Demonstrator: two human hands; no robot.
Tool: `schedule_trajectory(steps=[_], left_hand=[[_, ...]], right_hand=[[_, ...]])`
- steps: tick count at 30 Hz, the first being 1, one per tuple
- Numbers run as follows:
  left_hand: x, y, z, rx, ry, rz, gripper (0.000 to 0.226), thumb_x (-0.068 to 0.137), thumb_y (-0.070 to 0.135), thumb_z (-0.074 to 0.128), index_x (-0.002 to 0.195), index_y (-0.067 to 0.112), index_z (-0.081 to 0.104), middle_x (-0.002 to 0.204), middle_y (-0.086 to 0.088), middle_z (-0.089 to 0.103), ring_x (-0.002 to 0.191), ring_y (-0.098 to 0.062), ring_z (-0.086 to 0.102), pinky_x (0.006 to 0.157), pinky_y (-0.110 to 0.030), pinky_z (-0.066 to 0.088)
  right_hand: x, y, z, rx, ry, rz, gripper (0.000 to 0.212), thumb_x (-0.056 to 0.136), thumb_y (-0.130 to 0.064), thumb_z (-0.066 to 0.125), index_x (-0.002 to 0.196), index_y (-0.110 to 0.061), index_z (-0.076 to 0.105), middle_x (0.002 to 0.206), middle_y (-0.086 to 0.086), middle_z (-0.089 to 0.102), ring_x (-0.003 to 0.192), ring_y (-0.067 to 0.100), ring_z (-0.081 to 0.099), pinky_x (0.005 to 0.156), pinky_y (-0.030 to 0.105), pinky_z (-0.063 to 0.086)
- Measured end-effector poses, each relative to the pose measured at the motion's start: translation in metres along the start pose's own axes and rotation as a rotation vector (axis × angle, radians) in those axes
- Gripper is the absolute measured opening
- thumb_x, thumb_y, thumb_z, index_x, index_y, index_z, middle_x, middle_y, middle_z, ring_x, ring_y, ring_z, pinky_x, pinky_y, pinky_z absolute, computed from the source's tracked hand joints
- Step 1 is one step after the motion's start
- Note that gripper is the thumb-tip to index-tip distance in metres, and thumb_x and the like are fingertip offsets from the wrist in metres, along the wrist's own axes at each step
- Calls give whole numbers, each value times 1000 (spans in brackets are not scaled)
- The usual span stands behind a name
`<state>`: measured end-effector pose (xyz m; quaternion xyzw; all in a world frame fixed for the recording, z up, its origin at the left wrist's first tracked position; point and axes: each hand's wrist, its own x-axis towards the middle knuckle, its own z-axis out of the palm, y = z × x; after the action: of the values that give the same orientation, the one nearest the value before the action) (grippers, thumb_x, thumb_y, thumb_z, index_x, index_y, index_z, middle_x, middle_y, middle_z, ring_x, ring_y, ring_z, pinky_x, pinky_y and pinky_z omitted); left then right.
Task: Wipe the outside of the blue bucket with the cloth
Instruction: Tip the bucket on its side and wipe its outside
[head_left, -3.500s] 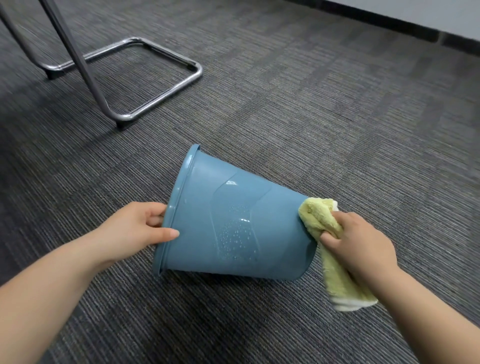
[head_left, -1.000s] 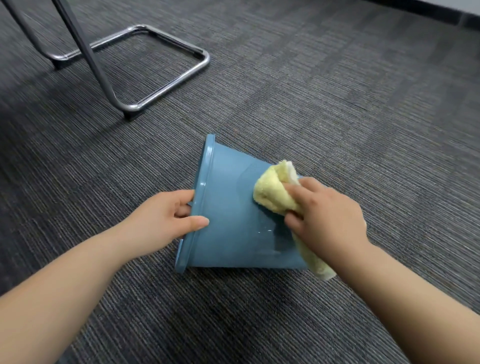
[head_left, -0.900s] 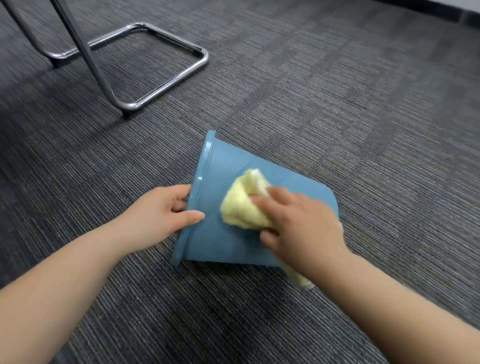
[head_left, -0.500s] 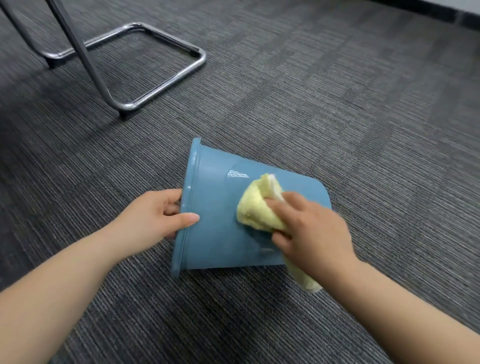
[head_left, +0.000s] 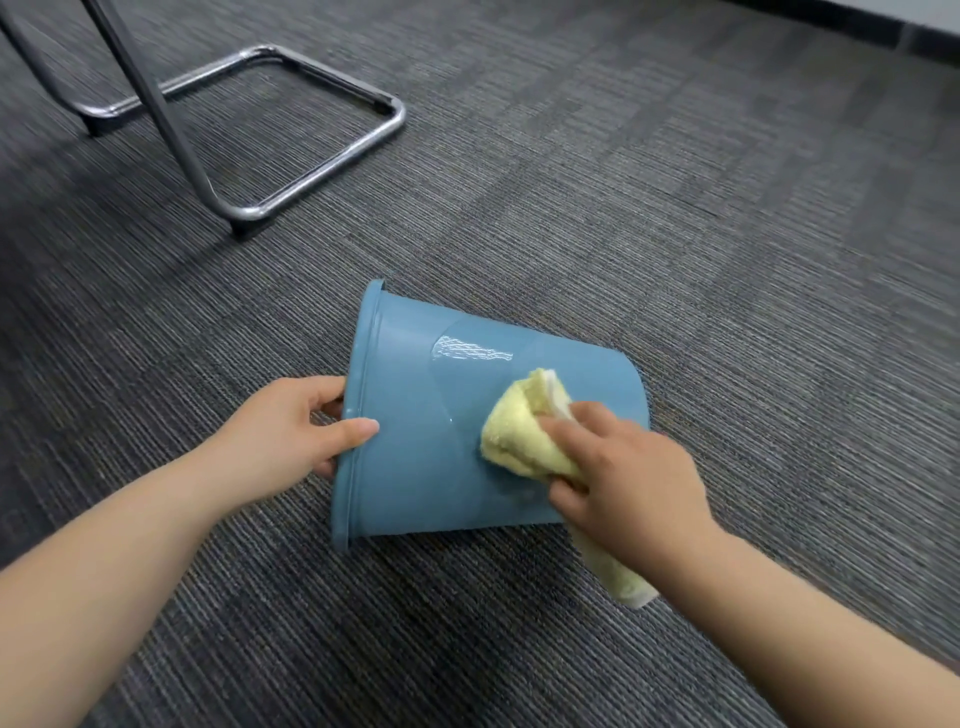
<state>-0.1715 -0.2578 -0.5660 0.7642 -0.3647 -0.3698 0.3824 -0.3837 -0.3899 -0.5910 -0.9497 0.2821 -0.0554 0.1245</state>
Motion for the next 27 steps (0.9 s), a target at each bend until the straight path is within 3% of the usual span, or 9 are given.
schedule_trajectory(steps=[3, 6, 10, 12, 16, 19, 22, 27], left_hand=[[-1, 0, -1, 44, -9, 1, 31, 80, 12, 61, 77, 42, 60, 85, 9, 69, 74, -12, 66, 54, -17, 55], [-2, 1, 0, 35, -24, -3, 30, 80, 11, 60, 79, 41, 60, 92, 4, 70, 80, -17, 66, 60, -24, 58], [-3, 2, 1, 48, -22, 2, 29, 81, 12, 60, 80, 41, 60, 94, -1, 69, 75, -14, 65, 52, -16, 54], [-1, 3, 1, 66, -13, 12, 28, 81, 12, 60, 79, 40, 61, 95, -5, 70, 80, -23, 67, 56, -22, 57], [1, 5, 0, 99, -8, 14, 26, 81, 13, 60, 83, 38, 61, 98, -8, 70, 87, -35, 66, 71, -41, 57], [2, 3, -1, 88, -12, 12, 28, 81, 13, 60, 82, 40, 60, 95, -3, 70, 83, -30, 67, 62, -28, 58], [2, -1, -1, 50, -1, -3, 27, 81, 11, 59, 81, 38, 61, 93, -2, 69, 74, -14, 63, 51, -16, 53], [5, -5, 2, 7, 78, 4, 23, 79, 11, 62, 82, 34, 64, 87, -7, 68, 72, -20, 64, 57, -21, 57]], right_hand=[[-1, -5, -1, -15, 8, -62, 47, 65, -28, 65, 111, -27, 58, 101, 3, 64, 78, 28, 65, 52, 30, 41], [5, 19, -3, -25, -21, 156, 42, 76, -36, 53, 118, -32, 48, 115, -2, 54, 95, 27, 58, 62, 30, 35], [8, 49, -13, -27, -22, 417, 32, 79, -35, 52, 108, -20, 52, 114, 4, 53, 89, 32, 58, 63, 31, 35], [5, 45, -12, -51, -29, 392, 32, 79, -35, 52, 108, -21, 52, 113, 4, 53, 88, 31, 58, 61, 30, 34], [1, 18, -5, 17, -39, 149, 39, 75, -37, 52, 113, -32, 50, 113, -4, 54, 90, 25, 59, 58, 28, 34], [-1, 17, -5, 29, -55, 126, 41, 76, -37, 52, 116, -36, 48, 116, -7, 54, 92, 22, 59, 61, 28, 39], [-1, 36, -7, 19, -45, 278, 36, 78, -35, 53, 113, -30, 51, 116, -3, 54, 91, 25, 59, 62, 30, 37], [-1, 56, -8, 38, -63, 448, 30, 80, -32, 52, 107, -20, 54, 113, 1, 55, 87, 30, 59, 61, 30, 36]])
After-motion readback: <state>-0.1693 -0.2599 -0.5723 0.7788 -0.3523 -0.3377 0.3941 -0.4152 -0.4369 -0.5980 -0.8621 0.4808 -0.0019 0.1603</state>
